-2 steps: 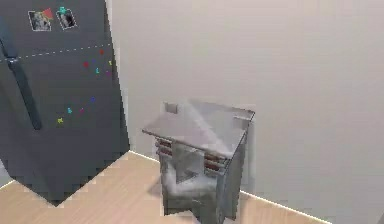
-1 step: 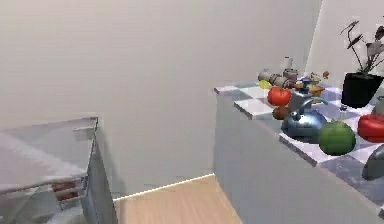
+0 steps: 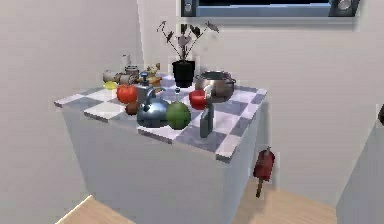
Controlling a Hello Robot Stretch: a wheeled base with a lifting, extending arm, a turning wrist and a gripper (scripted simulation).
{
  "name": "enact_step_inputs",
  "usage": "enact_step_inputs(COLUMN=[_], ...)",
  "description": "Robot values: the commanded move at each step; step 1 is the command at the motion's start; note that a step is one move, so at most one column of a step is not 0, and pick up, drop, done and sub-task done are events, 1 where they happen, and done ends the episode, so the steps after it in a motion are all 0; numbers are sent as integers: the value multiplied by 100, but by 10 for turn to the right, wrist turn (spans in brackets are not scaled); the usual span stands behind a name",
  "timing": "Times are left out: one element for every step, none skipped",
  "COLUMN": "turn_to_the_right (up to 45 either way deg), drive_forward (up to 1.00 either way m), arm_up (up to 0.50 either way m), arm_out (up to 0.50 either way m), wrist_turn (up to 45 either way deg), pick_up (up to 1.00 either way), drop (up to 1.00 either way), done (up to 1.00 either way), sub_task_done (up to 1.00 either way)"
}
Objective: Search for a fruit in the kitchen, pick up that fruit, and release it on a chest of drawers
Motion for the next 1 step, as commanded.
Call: enact_step_inputs(turn_to_the_right=[0], drive_forward=[30], arm_up=[0], arm_out=[0], wrist_turn=[0], pick_up=[0], drop=[0], done=[0], sub_task_done=[0])
